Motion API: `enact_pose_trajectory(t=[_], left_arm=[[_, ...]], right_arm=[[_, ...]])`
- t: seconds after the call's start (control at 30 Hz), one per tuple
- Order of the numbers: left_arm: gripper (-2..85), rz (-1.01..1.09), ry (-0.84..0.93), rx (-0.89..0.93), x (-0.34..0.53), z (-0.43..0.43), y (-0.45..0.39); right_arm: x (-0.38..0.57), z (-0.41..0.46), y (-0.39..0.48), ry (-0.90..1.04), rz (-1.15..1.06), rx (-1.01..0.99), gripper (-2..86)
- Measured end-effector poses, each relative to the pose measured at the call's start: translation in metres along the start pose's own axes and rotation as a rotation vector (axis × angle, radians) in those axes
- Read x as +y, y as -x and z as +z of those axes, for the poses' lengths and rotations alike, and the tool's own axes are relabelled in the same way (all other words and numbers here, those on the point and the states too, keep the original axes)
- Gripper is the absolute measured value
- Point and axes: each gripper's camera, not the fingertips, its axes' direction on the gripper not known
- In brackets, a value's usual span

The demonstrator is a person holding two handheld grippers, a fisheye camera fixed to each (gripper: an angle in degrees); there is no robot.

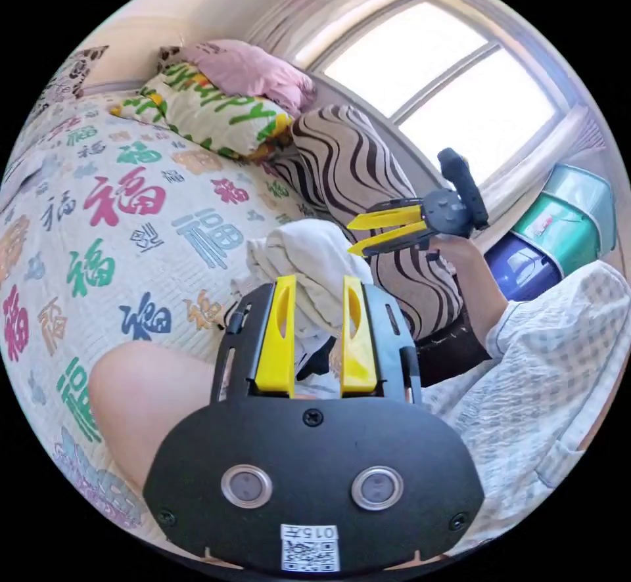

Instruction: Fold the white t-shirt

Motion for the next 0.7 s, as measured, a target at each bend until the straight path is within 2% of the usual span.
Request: enact_pose_trajectory(t=[0.07, 0.13, 0.27, 0.47, 0.57, 0.7], left_arm=[[9.9, 0.000, 0.053, -0.013, -0.019, 0.034, -0.005], [8.8, -0.016, 0.021, -0.004, -0.034, 0.049, -0.009], [7.4, -0.026, -0.051, 0.011, -0.045, 0.044, -0.009], [11.1, -0.049, -0.096, 0.014, -0.037, 0.043, -0.010], [11.6, -0.093, -0.189, 0.045, -0.025, 0.041, -0.010], [15.4, -0.145, -0.270, -0.057, -0.023, 0.032, -0.015]], right_arm=[[0.018, 0.005, -0.003, -0.015, 0.011, -0.068, 7.3], [0.038, 0.006, -0.007, -0.024, 0.030, -0.076, 3.0], [0.067, -0.020, -0.018, -0.119, 0.037, -0.121, 0.1], [0.130, -0.110, -0.069, -0.565, 0.127, -0.457, -0.9], [0.150, -0.154, -0.075, -0.764, 0.059, -0.580, -1.0], [0.161, -0.208, -0.060, -0.946, -0.106, -0.681, -1.0]])
